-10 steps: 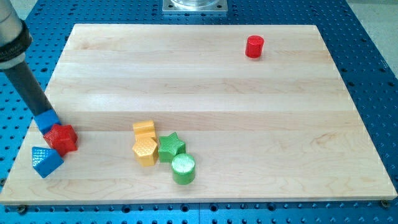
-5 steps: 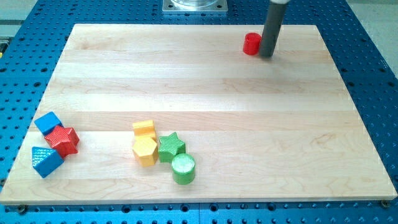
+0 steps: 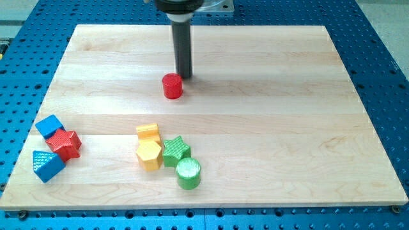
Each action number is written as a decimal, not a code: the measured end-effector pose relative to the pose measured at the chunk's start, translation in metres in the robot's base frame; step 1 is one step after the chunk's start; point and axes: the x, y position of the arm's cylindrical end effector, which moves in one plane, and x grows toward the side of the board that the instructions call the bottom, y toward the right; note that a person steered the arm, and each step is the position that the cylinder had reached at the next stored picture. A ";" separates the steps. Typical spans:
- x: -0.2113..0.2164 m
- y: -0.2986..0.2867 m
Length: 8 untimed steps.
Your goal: Move the red blocks to the blue blocks
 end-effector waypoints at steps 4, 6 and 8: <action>0.030 -0.185; 0.035 -0.193; -0.014 -0.196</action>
